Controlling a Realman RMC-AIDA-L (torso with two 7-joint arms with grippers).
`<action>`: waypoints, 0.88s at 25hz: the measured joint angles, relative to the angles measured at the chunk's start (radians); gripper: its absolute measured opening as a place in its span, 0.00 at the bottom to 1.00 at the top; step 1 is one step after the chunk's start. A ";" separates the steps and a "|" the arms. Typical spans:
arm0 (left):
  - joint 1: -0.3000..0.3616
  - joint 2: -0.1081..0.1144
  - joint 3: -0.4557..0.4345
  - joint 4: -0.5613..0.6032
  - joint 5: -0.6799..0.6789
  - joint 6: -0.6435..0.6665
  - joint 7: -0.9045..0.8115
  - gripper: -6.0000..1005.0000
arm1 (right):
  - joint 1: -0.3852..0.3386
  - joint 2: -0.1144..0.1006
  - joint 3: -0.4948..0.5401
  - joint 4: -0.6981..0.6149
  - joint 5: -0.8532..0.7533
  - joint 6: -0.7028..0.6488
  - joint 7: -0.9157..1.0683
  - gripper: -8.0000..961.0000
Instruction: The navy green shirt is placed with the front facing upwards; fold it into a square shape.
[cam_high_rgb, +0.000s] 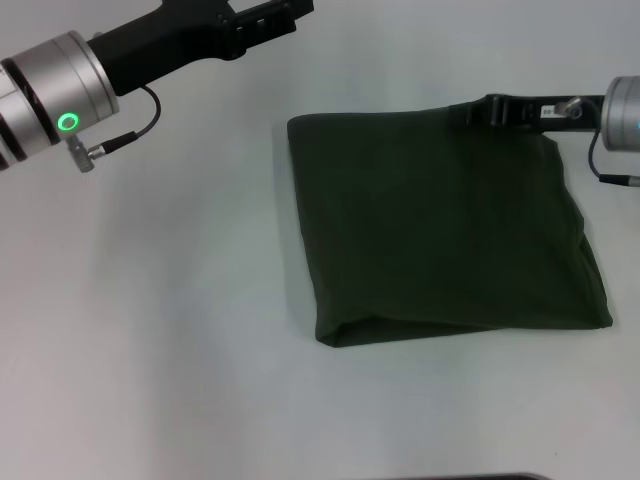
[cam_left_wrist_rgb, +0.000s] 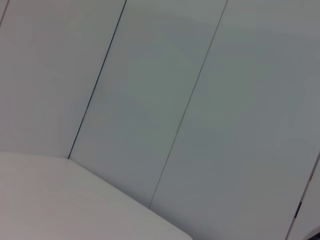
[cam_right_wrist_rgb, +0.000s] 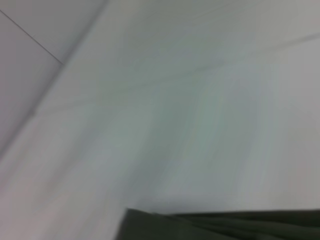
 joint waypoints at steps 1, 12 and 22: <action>0.000 0.000 0.000 0.000 0.000 0.000 0.000 0.91 | 0.006 0.001 -0.015 0.009 -0.012 0.026 0.010 0.02; -0.001 0.001 0.000 0.000 0.000 -0.008 0.002 0.91 | 0.013 0.009 -0.099 0.017 -0.025 0.172 0.047 0.02; 0.000 0.002 -0.001 -0.002 0.000 -0.007 0.004 0.91 | -0.040 0.005 -0.090 -0.054 0.118 0.039 -0.036 0.02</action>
